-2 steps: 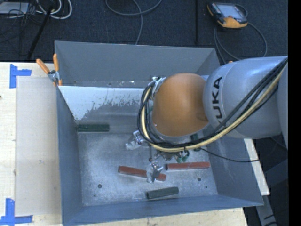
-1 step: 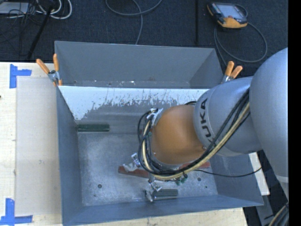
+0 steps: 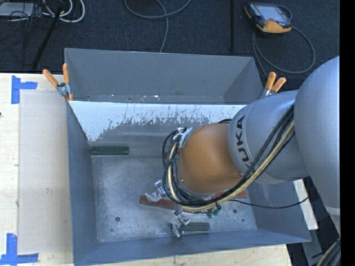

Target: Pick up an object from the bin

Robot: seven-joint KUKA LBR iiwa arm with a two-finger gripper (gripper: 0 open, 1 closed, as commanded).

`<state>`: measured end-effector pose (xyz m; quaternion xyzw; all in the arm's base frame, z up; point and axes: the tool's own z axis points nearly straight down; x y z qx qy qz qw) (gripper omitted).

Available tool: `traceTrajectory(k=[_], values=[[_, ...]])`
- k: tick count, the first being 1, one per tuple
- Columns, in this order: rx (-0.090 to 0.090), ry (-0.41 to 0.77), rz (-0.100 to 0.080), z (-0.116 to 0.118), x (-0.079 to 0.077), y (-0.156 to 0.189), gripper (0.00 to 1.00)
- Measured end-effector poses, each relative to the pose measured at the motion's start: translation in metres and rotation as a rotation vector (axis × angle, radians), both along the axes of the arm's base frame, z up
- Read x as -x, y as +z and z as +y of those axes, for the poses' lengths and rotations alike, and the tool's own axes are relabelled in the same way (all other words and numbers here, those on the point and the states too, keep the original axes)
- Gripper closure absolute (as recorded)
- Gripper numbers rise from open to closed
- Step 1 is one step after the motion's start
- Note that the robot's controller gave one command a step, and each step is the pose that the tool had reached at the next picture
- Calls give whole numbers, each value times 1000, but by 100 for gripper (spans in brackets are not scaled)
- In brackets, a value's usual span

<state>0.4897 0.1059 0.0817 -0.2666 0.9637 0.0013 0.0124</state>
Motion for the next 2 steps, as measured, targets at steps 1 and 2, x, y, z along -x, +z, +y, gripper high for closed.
traceTrajectory(k=[1,2], values=[[-3,91,4,-58,8,-1,100],[8,-55,24,-85,-4,47,0]])
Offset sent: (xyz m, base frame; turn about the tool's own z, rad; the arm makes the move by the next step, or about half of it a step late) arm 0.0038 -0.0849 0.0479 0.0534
